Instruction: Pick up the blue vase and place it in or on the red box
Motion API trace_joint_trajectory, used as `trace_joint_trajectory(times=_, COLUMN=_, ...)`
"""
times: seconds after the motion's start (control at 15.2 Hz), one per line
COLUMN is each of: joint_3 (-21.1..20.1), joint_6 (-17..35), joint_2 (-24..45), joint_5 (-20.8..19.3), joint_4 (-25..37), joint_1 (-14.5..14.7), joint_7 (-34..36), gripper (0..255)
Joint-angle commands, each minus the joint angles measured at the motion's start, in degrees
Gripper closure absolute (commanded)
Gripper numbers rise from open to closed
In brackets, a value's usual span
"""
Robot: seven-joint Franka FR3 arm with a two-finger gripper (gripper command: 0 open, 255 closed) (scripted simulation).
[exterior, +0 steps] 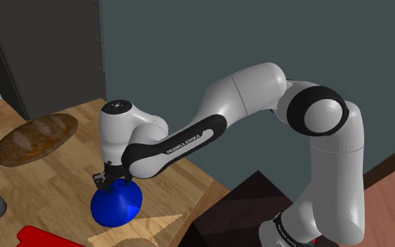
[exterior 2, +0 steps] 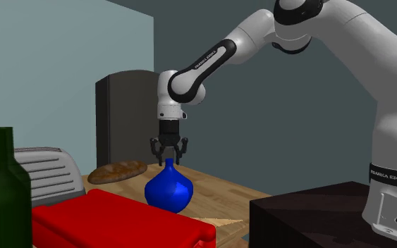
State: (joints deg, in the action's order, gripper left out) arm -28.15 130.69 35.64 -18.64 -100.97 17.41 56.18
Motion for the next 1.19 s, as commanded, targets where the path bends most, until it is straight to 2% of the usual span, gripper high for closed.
trace_joint_trajectory(times=0.0, joint_3=0.00, joint_6=0.00, joint_2=0.00, joint_5=0.00, joint_4=0.00, joint_1=0.00, joint_7=0.00, gripper=255)
trace_joint_trajectory(times=0.53, joint_3=0.00, joint_6=0.00, joint_2=0.00, joint_5=0.00, joint_4=0.00, joint_1=0.00, joint_7=0.00, gripper=255)
trace_joint_trajectory(times=1.12, joint_3=-1.77, joint_6=-4.77, joint_2=-4.22, joint_5=2.37, joint_4=0.84, joint_1=-1.22, joint_7=-1.28, gripper=255)
